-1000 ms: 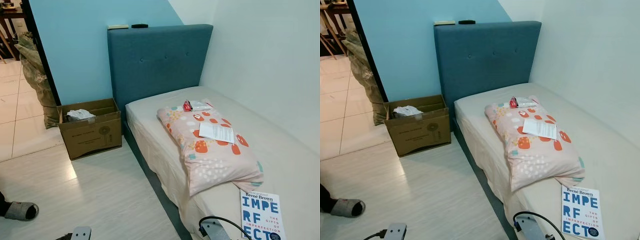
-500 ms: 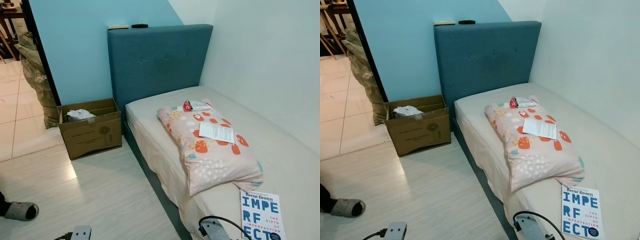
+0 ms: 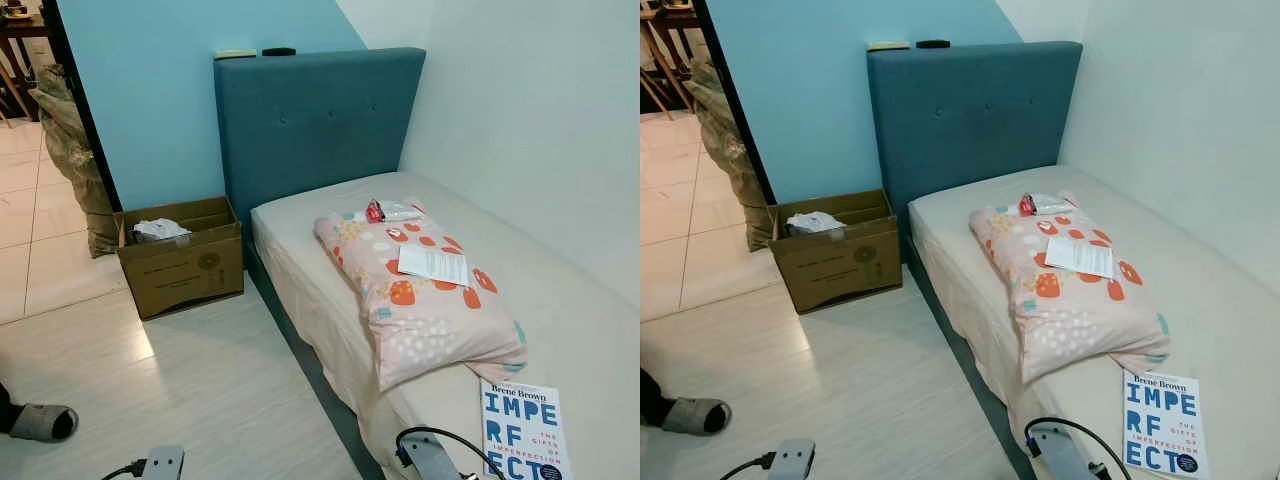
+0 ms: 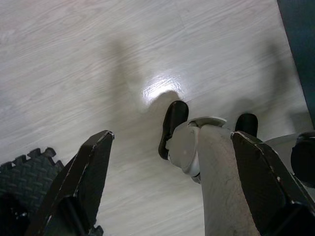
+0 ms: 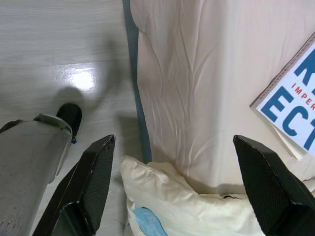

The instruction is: Clean up the room

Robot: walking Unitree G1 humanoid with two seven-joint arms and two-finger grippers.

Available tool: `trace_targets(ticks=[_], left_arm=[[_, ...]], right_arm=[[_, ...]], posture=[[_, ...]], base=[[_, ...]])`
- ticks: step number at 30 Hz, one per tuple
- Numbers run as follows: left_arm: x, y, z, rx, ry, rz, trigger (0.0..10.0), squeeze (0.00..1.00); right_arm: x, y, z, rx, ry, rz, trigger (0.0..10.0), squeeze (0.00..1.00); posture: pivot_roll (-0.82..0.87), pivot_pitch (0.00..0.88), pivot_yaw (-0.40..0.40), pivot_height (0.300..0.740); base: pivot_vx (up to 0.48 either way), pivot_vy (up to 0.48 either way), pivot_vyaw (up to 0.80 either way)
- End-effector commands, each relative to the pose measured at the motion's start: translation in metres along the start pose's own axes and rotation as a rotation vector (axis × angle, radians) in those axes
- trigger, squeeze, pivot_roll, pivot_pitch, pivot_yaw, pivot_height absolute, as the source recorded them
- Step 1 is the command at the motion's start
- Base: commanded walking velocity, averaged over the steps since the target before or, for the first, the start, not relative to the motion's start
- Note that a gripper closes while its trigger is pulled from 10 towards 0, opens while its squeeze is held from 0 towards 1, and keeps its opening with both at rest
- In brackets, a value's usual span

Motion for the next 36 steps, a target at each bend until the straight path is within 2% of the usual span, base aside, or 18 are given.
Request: trace_targets(ticks=[1,9,36], left_arm=[[-0.0045,0.0013,0.0001,-0.001,0.009,-0.001,10.0,0.0],[-0.005,0.0001,0.0004,-0.002,0.011,-0.002,10.0,0.0],[-0.0048,-0.006,0.0015,-0.016,0.001,-0.016,10.0,0.0]], right_arm=[[-0.0004,0.0027,-0.0001,0.007,0.004,0.008,10.0,0.0],[-0.0019,0.0015,-0.0001,0.003,0.01,0.025,10.0,0.0],[-0.0052,-0.0048,0.0003,-0.008,0.018,0.004,10.0,0.0]], posture=[[0.07,0.0,-0.095,0.726],[0.07,0.0,-0.09,0.726],[0.06,0.0,-0.077,0.726]], base=[[0.0,0.0,0.0],[0.0,0.0,0.0],[0.0,0.0,0.0]])
Point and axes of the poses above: a point about 5 cm out from each wrist's last joint towards the gripper, its own z axis pointing back from the gripper into the wrist, its own y axis along the axis of the wrist's last joint, x = y × z, the point moved 3 cm from there along -z, pointing out of the wrist towards the gripper, and after that the axes turned 9 degrees about -z, right-handed, at the moved point
